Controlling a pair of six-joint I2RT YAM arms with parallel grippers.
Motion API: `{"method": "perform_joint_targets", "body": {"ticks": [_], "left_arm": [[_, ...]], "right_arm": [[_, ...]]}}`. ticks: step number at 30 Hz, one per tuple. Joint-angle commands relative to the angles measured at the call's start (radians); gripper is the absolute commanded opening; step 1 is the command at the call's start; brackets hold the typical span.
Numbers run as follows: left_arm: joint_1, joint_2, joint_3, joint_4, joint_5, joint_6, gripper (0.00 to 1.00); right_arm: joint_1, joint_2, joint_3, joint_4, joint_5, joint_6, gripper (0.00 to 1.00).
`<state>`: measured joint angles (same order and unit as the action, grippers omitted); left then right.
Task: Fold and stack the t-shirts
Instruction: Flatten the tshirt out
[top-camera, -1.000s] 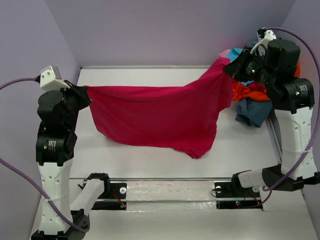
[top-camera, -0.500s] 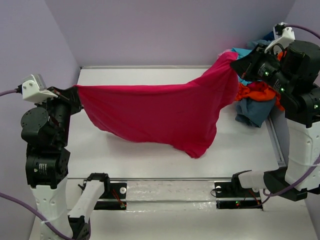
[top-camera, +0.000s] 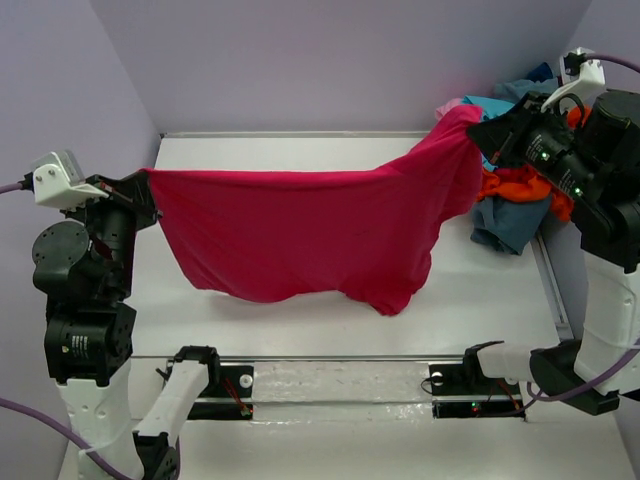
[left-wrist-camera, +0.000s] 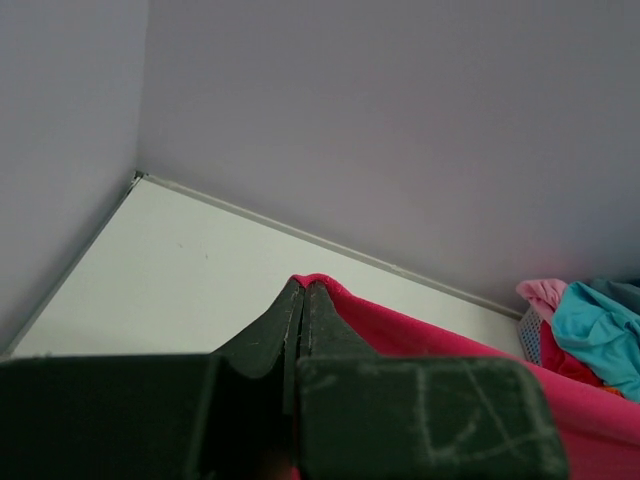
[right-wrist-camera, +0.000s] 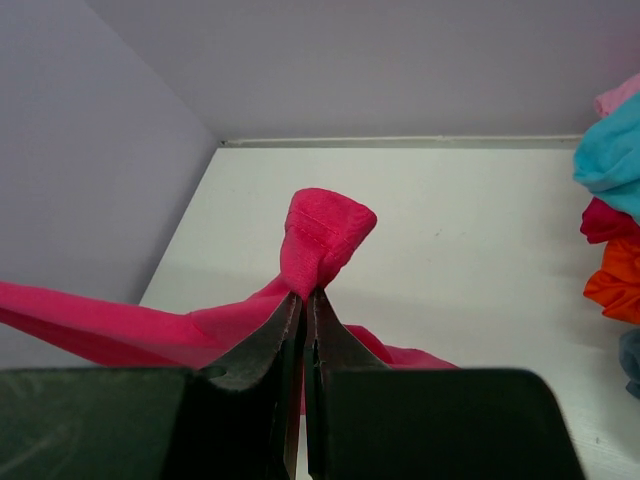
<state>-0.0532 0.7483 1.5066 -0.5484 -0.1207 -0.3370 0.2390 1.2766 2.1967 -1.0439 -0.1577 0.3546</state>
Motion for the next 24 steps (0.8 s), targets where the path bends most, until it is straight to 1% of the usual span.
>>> {"method": "perform_joint_targets", "body": {"ticks": [1, 5, 9, 15, 20, 24], "left_arm": [[-0.011, -0.004, 0.032, 0.044, -0.056, 0.026, 0.06], [-0.011, 0.017, 0.0, 0.059, -0.074, 0.036, 0.06], [-0.011, 0.055, -0.022, 0.096, -0.079, 0.038, 0.06], [-0.011, 0.129, -0.046, 0.143, -0.077, 0.038, 0.06], [-0.011, 0.189, -0.088, 0.176, -0.106, 0.041, 0.06], [-0.011, 0.226, -0.129, 0.2, -0.12, 0.035, 0.06]], "right_arm": [[0.005, -0.022, -0.005, 0.067, 0.007, -0.02, 0.07], [0.005, 0.036, -0.021, 0.071, 0.02, -0.008, 0.07], [0.005, 0.078, -0.087, 0.143, 0.012, 0.014, 0.07], [0.005, 0.22, -0.06, 0.153, 0.015, 0.011, 0.07], [0.005, 0.305, -0.052, 0.194, -0.003, 0.015, 0.07], [0.005, 0.389, -0.008, 0.206, -0.011, 0.006, 0.07]]}}
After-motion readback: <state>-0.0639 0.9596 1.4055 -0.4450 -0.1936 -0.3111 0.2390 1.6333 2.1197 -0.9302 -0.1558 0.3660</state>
